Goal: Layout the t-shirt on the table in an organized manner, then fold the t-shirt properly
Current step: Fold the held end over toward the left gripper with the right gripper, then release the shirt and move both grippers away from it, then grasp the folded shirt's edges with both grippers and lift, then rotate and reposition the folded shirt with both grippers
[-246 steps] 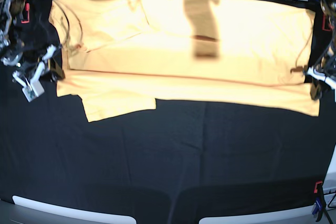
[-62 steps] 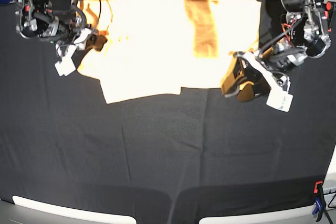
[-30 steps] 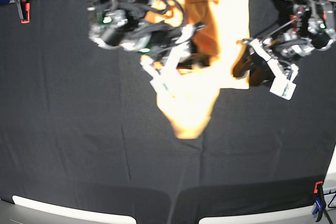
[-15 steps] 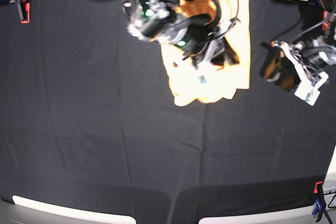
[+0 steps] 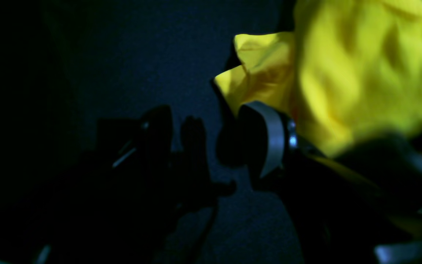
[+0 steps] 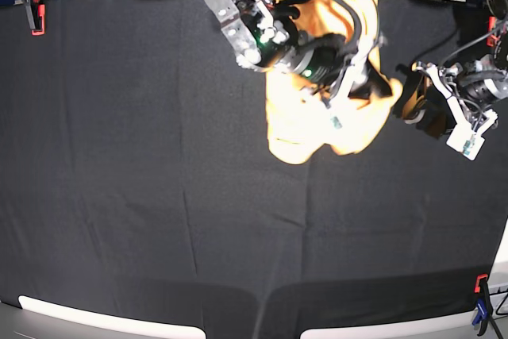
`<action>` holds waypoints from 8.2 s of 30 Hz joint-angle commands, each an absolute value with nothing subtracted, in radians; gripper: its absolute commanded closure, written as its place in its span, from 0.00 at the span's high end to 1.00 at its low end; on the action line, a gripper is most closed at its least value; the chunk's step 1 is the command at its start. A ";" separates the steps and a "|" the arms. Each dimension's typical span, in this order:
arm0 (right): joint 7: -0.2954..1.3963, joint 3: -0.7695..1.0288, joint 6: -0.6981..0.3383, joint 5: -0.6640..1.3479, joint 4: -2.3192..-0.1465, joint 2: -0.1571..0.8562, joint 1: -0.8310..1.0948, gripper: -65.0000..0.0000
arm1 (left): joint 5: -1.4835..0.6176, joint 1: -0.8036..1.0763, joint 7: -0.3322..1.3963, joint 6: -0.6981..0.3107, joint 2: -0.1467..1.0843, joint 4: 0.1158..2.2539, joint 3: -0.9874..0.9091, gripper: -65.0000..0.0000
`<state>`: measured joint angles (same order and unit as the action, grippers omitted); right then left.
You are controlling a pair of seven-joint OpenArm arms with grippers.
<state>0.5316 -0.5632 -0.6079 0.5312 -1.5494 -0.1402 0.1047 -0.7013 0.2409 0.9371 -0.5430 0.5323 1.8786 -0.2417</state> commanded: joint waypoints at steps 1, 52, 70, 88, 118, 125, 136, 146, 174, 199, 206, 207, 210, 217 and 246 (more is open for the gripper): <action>0.501 -0.570 -0.671 0.594 -1.569 -0.157 0.086 0.23 | -0.714 0.233 0.910 -0.542 0.549 1.898 -0.249 0.47; 0.859 0.330 -0.606 0.516 -1.939 0.197 0.073 0.37 | -0.733 0.408 1.036 -0.593 0.305 2.149 -0.113 0.40; 0.864 0.330 -0.606 0.517 -1.939 0.197 0.072 0.37 | -0.707 0.464 1.053 -0.523 0.305 2.148 -0.096 0.13; 0.839 0.330 -0.606 0.517 -1.939 0.197 0.072 0.37 | -0.708 0.585 1.137 -0.572 0.323 2.149 -0.435 0.00; 0.903 0.322 -0.658 0.687 -1.939 0.197 0.069 0.37 | -0.515 0.809 1.005 -0.471 0.422 2.149 -0.512 0.48; 0.900 0.168 -0.657 0.674 -1.939 0.197 0.061 0.25 | -0.764 0.809 0.975 -0.513 0.421 2.167 -0.512 0.41; 0.815 -0.152 -0.656 0.440 -1.762 0.185 -0.097 0.00 | -0.938 0.812 1.024 -0.580 0.413 2.166 -0.419 0.00; 0.823 -0.163 -0.656 0.445 -1.637 0.129 -0.213 0.00 | -0.681 0.756 0.922 -0.576 0.413 2.030 -0.205 0.00; 0.894 -0.163 -0.656 0.445 -1.636 0.125 -0.218 0.00 | -0.552 0.203 0.828 -0.496 0.433 1.681 -0.164 0.00; 0.746 -0.319 -0.696 0.299 -1.298 0.067 -0.228 0.00 | -0.314 0.163 0.654 -0.194 0.419 1.562 -0.163 0.00; 0.794 -0.437 -0.698 0.298 -1.390 0.087 -0.150 0.00 | -0.315 0.163 0.558 -0.194 0.419 1.461 -0.163 0.00; 0.794 -0.437 -0.698 0.298 -1.423 0.096 -0.126 0.00 | -0.315 0.162 0.547 -0.195 0.419 1.461 -0.163 0.00; 0.802 -0.437 -0.698 0.296 -1.541 0.134 -0.051 0.00 | -0.327 0.154 0.545 -0.224 0.418 1.461 -0.163 0.00; 0.817 -0.437 -0.698 0.290 -1.727 0.175 0.101 0.00 | -0.456 0.114 0.546 -0.342 0.407 1.461 -0.163 0.00; 0.707 -0.234 -0.615 0.290 -1.452 0.022 -0.189 0.00 | -0.555 0.223 0.698 -0.376 0.401 1.462 -0.289 0.00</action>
